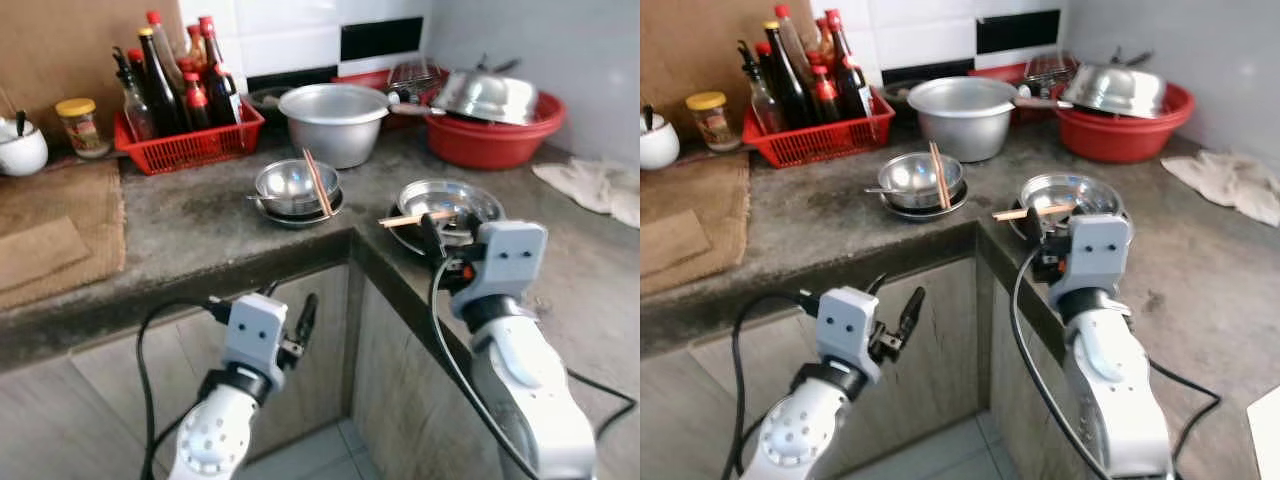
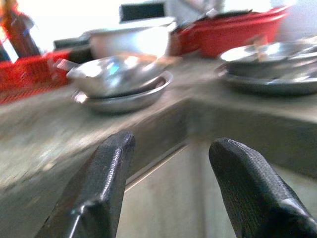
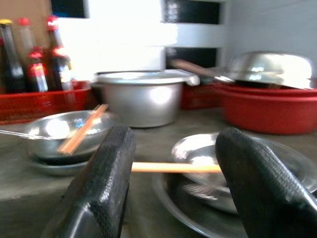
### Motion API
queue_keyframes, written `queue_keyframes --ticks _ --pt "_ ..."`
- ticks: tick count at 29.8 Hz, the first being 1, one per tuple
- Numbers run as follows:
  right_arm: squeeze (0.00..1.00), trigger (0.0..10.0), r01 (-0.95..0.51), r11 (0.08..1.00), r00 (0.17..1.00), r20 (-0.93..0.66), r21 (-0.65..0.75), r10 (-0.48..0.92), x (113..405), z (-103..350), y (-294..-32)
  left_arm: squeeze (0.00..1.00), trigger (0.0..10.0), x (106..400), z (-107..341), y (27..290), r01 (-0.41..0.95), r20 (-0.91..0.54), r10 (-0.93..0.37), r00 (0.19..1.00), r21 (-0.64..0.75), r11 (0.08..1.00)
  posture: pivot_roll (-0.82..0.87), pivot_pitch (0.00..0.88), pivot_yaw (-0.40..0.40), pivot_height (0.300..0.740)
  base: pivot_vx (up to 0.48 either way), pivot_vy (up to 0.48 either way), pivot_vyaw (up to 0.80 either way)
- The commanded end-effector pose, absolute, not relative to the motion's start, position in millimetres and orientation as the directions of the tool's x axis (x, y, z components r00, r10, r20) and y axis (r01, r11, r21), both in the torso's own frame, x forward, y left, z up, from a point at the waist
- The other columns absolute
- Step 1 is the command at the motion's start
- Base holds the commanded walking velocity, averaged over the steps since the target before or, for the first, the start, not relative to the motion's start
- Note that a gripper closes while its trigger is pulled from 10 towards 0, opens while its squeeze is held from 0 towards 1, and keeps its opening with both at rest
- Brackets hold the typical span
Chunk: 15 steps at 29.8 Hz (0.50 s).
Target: Kitchen organization
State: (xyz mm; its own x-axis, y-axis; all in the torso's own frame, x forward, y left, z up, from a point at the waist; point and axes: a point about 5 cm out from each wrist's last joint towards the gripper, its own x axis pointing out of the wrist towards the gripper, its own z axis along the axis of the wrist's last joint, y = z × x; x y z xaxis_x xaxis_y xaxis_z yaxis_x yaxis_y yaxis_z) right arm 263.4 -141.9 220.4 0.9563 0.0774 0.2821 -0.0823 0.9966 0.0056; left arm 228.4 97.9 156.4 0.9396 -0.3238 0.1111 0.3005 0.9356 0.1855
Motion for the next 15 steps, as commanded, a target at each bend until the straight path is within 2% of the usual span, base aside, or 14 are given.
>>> queue_keyframes --ticks 1,8,15 --pt "0.0 10.0 -0.05 0.999 0.956 0.289 -0.001 0.048 263.4 221.1 -147.7 0.0 10.0 227.4 155.2 96.0 0.309 0.107 -0.331 0.938 0.178 0.934 0.14 0.059 -0.012 0.74 0.0 0.0 0.0" --pt "0.0 10.0 -0.051 0.999 0.954 0.296 -0.003 0.05 269.1 223.5 -147.2 0.0 10.0 226.3 153.4 94.1 0.321 0.102 -0.34 0.935 0.166 0.933 0.15 0.061 -0.014 0.74 0.0 0.0 0.0" --pt "0.0 10.0 -0.081 0.996 0.952 0.295 -0.026 0.085 271.8 223.8 -143.0 0.0 10.0 221.5 150.0 91.1 0.348 0.091 -0.362 0.927 0.142 0.927 0.15 0.076 -0.016 0.74 0.0 0.0 -0.8"
